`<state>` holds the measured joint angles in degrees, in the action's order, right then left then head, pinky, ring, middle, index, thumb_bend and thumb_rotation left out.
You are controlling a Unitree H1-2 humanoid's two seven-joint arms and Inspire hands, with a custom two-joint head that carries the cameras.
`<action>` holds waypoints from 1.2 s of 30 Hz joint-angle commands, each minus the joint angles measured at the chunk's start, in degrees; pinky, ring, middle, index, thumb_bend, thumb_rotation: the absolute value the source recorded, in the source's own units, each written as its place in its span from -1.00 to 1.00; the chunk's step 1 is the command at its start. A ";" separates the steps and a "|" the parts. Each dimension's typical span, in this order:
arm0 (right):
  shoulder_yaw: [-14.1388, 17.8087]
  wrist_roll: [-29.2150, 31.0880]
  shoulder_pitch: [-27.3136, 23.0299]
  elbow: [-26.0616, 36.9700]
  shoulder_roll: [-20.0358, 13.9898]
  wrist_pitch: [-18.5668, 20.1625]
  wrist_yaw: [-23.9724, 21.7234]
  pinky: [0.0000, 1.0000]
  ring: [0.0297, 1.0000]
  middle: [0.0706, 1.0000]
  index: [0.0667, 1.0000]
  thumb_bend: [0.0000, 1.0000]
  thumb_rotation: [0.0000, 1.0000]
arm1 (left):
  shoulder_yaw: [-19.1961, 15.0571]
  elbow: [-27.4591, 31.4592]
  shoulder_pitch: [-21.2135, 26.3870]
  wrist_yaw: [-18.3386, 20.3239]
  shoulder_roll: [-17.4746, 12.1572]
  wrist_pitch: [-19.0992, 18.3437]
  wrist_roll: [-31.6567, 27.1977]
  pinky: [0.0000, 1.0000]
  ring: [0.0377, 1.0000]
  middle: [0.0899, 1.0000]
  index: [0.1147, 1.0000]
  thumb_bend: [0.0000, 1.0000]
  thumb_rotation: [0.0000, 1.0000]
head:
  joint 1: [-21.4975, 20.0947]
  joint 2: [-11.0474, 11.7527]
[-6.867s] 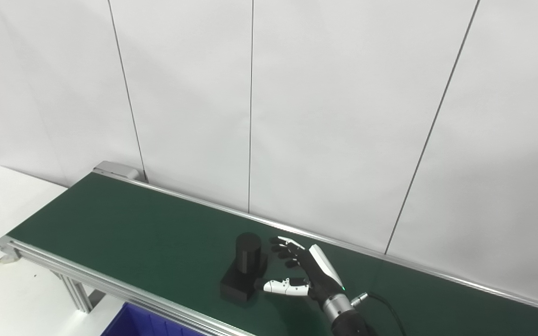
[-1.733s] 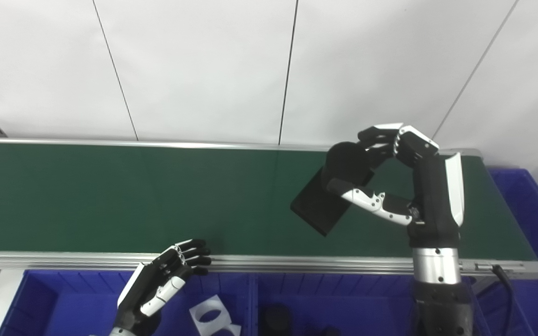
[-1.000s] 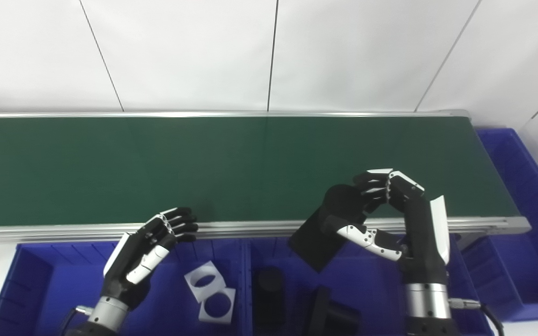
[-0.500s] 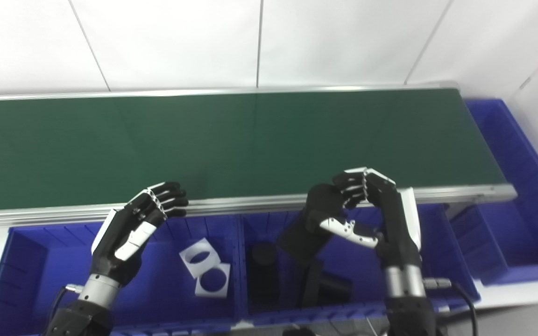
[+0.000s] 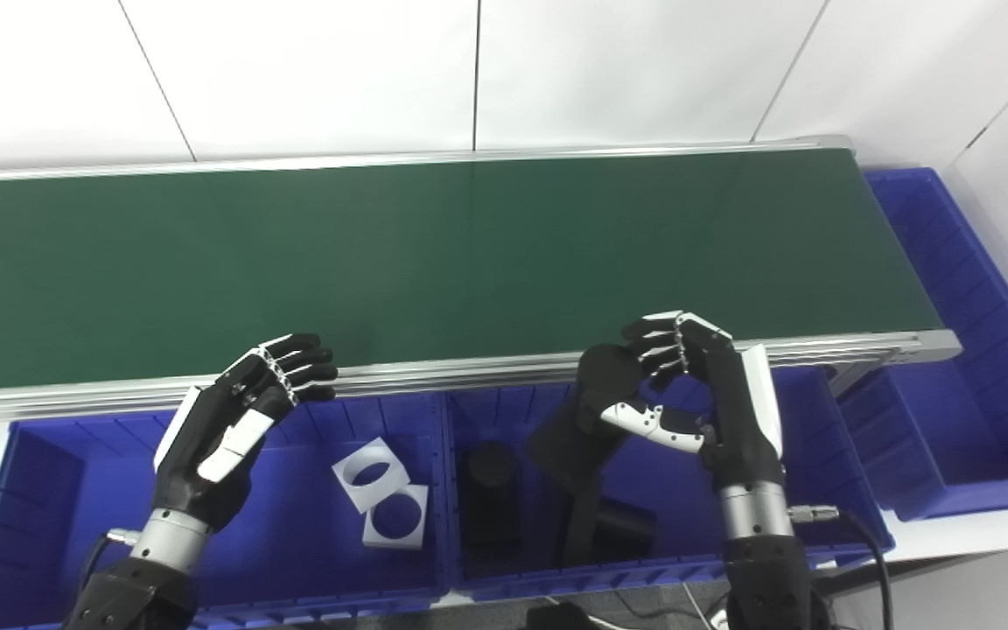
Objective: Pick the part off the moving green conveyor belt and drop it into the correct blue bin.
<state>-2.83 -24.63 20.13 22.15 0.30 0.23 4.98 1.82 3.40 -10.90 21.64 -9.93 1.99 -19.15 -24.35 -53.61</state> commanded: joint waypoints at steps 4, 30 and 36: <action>-0.73 -1.68 -0.86 -1.10 0.59 -1.29 1.42 -0.35 -0.18 -0.07 0.03 -0.01 -1.00 | -0.45 1.71 1.33 0.92 -1.06 -0.20 -1.15 0.29 0.38 0.41 0.40 0.62 0.09 | 0.11 -0.22; -3.37 -5.20 -5.01 -13.77 -1.68 -1.22 2.68 -0.33 -0.19 -0.12 0.05 -0.01 -1.00 | -0.98 -0.76 3.35 2.22 -1.46 -0.13 -1.47 0.28 0.36 0.37 0.37 0.60 0.09 | -1.52 0.18; -3.72 -5.83 -5.14 -13.66 -1.86 -0.24 2.34 -0.33 -0.19 -0.12 0.06 -0.01 -1.00 | -1.21 -1.10 3.48 2.37 -1.39 0.00 -1.55 0.28 0.36 0.39 0.38 0.59 0.07 | -1.25 0.21</action>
<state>-6.25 -30.26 15.80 7.33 -1.50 0.24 6.63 1.13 1.16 -8.64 23.34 -10.81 0.82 -19.69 -25.66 -53.44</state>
